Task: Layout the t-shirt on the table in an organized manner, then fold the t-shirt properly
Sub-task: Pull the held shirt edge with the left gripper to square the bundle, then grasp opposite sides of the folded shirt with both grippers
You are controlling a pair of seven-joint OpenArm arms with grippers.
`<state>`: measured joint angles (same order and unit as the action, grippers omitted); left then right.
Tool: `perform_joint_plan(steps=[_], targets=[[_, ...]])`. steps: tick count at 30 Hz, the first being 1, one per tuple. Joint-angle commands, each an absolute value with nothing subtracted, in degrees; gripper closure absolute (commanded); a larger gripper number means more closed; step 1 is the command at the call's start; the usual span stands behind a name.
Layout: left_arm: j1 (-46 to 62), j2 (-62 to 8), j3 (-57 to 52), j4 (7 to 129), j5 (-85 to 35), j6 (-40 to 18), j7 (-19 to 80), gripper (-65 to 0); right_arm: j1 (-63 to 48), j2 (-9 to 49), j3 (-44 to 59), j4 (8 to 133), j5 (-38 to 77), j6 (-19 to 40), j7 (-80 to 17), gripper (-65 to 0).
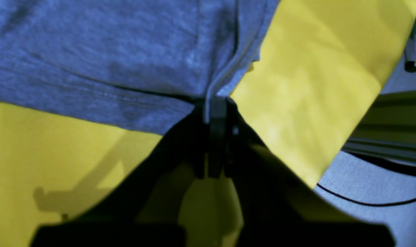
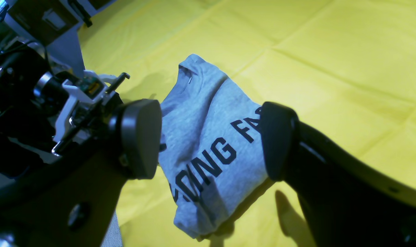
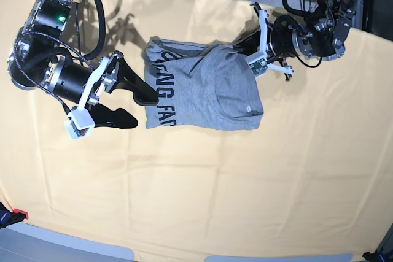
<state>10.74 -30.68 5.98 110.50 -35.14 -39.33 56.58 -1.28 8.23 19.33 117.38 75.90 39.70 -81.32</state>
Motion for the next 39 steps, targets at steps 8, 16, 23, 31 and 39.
perform_joint_plan(steps=[8, 16, 23, 31, 39], targets=[[8.2, -36.7, 2.6, 111.8, -39.7, -39.8, 60.3, 0.0, -0.5, 8.8, 19.5, 118.3, 77.6, 40.0, -80.0, -46.0], [8.2, -40.6, -7.3, 111.8, -53.8, -40.0, 67.8, 0.0, -0.5, 8.8, 19.5, 118.2, 77.6, 40.0, -80.0, -46.0], [9.5, -40.6, -9.5, 111.8, -73.7, -40.0, 76.8, 0.0, -0.5, 8.7, 19.5, 118.2, 77.5, 40.0, -80.0, -46.0], [9.7, -41.1, -9.5, 111.7, -61.5, -40.0, 77.7, -31.7, -0.5, 8.7, 19.5, 118.2, 77.5, 40.0, -80.0, -46.0], [9.5, -41.1, -10.5, 111.8, -67.4, -38.9, 73.5, 0.0, -0.4, 8.8, 19.3, 118.2, 77.3, 40.0, -80.0, -17.3]])
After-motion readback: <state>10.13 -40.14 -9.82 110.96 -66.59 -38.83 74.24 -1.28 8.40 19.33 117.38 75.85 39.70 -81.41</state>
